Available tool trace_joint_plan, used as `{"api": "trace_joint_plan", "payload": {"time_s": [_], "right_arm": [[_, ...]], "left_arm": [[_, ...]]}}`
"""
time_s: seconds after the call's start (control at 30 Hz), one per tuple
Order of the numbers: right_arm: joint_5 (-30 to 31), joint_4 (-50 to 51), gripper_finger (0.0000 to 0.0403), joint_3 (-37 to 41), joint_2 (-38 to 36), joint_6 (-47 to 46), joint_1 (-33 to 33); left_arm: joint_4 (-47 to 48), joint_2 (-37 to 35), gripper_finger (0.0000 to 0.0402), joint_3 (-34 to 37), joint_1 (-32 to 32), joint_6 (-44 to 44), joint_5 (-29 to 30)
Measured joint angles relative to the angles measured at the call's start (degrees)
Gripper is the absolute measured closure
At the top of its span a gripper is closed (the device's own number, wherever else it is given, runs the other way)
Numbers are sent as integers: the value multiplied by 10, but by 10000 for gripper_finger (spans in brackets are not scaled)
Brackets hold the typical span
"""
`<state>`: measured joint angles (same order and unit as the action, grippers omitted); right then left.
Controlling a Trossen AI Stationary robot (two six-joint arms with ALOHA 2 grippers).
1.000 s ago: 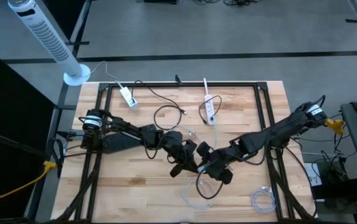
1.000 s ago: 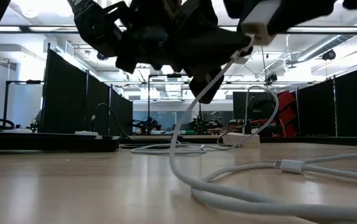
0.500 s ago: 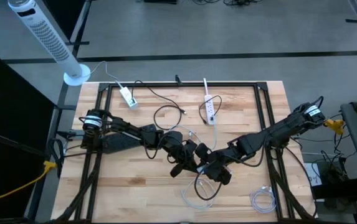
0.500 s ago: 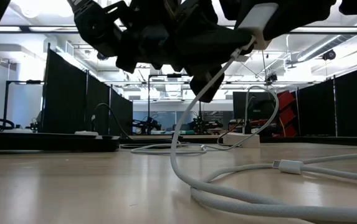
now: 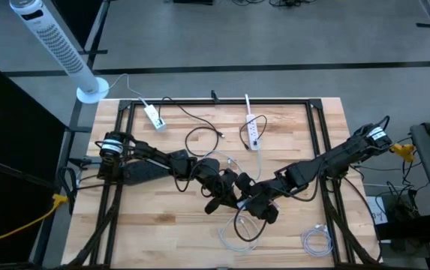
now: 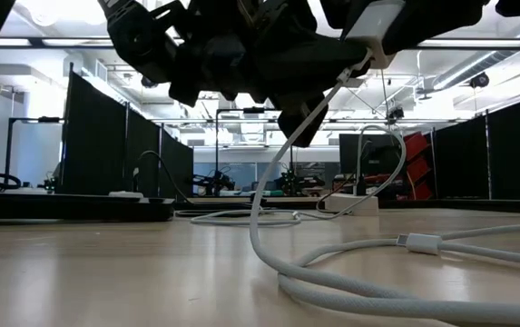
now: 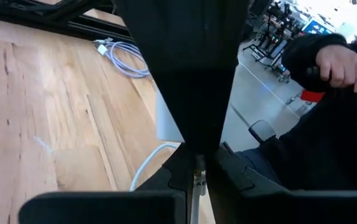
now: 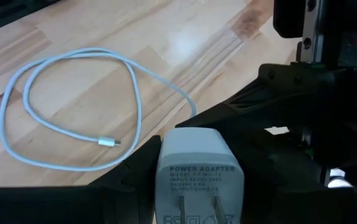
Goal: Insert USB
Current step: Insert the left white USB cable into the white charger adapter
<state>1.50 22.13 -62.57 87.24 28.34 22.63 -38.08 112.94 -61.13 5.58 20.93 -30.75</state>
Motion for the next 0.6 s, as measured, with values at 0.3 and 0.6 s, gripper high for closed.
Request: {"api": "trace_joint_plan", "payload": {"time_s": [0.3, 0.6], "right_arm": [[0, 1, 262, 0, -38, -28, 0], [39, 115, 262, 0, -125, -117, 4]], "left_arm": [[-15, -10, 261, -4, -1, 29, 9], [-11, -27, 208, -5, 0, 29, -35]]}}
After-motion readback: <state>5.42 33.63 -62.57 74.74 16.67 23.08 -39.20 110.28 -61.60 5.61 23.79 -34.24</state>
